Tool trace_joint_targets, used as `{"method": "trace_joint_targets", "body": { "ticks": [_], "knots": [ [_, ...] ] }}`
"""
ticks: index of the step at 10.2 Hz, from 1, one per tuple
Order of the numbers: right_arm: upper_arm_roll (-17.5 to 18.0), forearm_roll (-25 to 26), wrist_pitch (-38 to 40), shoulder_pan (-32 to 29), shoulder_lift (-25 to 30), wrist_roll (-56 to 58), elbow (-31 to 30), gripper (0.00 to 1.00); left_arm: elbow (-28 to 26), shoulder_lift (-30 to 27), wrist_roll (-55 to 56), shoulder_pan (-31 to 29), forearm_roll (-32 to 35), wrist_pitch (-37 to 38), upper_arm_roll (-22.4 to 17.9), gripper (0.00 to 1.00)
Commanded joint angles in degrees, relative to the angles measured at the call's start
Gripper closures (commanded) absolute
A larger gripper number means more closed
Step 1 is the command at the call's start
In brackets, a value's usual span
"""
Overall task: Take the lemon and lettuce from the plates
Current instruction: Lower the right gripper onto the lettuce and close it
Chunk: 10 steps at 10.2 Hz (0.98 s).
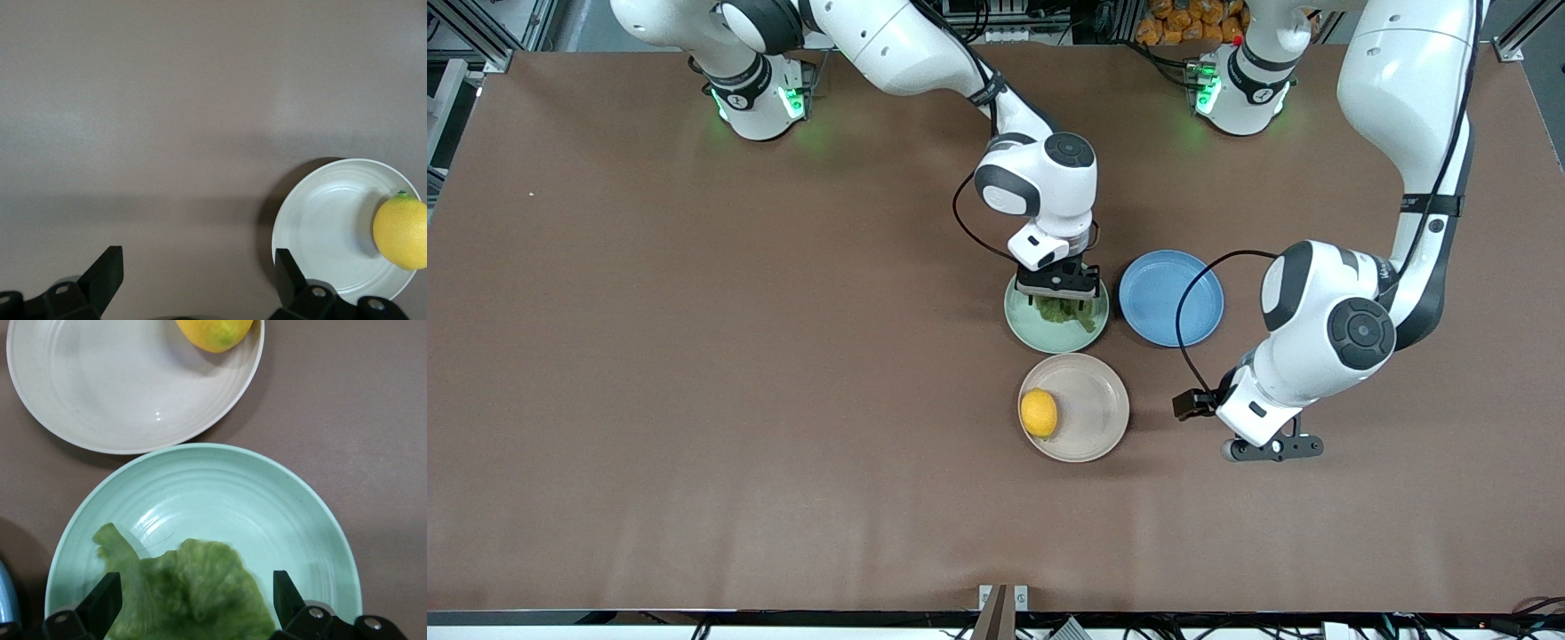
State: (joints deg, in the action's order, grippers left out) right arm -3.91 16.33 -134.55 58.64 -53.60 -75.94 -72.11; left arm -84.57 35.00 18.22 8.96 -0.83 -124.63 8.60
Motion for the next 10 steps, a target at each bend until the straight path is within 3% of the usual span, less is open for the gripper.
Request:
{"method": "trace_joint_targets", "body": {
  "ticks": [1, 2, 3, 5, 8, 9, 10],
  "knots": [
    [-0.57, 3.7, -1.14, 0.86, -2.91, -4.38, 3.29, 0.03, 1.43, 0.95, -0.2, 0.88, -1.36, -0.7, -0.34, 0.0],
    [-0.57, 3.8, -1.5, 1.12, -3.0, -4.65, 3.29, 0.09, 1.34, 1.3, -0.11, 0.97, -1.28, -0.79, -0.34, 0.0],
    [-0.57, 3.89, -1.5, 1.13, -3.17, -4.66, 3.29, 0.22, 1.43, 1.39, 0.06, 0.97, -1.28, -0.79, -0.34, 0.0],
    [-0.57, 3.8, -1.77, 1.13, -3.44, -4.74, 3.2, 0.55, 1.43, 1.39, 0.15, 0.97, -1.28, -0.79, -0.34, 0.0],
    [-0.66, 3.89, -1.77, 1.13, -3.35, -4.66, 3.2, 0.93, 1.43, 1.48, 0.41, 0.97, -1.28, -0.88, -0.34, 0.0],
    [-0.75, 3.98, -1.68, 1.13, -3.35, -4.57, 3.2, 1.0, 1.34, 1.48, 0.42, 0.97, -1.28, -0.88, -0.34, 0.0],
    [-0.75, 4.24, -1.59, 0.86, -3.09, -4.4, 3.29, 1.0, 1.43, 1.48, 0.42, 0.97, -1.28, -0.88, -0.34, 0.0]
  ]
}}
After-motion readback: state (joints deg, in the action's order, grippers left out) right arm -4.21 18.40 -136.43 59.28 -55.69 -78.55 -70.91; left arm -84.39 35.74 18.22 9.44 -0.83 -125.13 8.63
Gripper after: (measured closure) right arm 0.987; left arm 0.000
